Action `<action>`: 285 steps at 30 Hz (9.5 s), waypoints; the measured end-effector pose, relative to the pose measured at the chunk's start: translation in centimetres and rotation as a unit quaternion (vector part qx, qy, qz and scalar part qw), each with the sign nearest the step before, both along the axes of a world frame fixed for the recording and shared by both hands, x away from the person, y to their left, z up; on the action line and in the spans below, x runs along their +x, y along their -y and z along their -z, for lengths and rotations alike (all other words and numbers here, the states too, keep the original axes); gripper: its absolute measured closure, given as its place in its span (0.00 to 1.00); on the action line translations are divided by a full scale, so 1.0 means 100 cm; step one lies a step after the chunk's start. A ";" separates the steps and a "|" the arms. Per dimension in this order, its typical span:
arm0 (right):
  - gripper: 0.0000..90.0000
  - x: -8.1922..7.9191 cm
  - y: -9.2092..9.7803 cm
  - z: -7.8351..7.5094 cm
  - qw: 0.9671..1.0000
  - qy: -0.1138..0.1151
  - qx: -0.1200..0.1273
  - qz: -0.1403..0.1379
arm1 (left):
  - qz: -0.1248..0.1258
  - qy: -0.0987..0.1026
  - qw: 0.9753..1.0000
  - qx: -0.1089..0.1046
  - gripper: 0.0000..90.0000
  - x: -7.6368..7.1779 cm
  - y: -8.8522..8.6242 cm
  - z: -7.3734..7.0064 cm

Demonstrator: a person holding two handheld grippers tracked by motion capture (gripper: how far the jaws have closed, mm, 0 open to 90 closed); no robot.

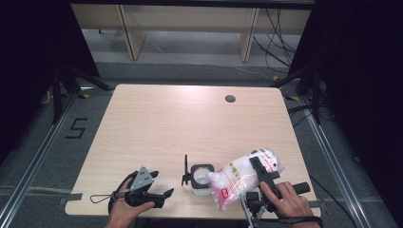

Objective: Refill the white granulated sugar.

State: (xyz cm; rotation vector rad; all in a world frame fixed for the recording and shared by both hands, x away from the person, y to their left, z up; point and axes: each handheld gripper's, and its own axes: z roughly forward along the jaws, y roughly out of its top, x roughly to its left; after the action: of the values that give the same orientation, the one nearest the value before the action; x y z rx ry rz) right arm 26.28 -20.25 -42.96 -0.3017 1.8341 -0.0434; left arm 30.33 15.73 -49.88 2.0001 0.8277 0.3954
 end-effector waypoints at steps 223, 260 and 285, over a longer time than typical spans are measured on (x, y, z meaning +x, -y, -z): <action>0.46 0.002 0.003 -0.002 1.000 0.000 0.003 -0.012 | -0.007 0.002 1.000 -0.009 0.19 -0.002 -0.002 -0.002; 0.46 0.000 0.001 -0.002 1.000 -0.005 -0.001 -0.017 | -0.012 -0.002 1.000 -0.010 0.19 -0.003 -0.001 -0.002; 0.46 0.003 0.004 -0.006 1.000 0.002 0.001 -0.030 | -0.009 0.004 1.000 -0.009 0.19 -0.001 -0.002 -0.002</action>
State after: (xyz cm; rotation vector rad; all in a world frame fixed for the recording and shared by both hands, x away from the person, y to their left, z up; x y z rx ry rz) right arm 26.54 -20.68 -42.39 -0.3546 1.8207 -0.0009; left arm 30.20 15.96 -49.65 1.9740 0.8412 0.4049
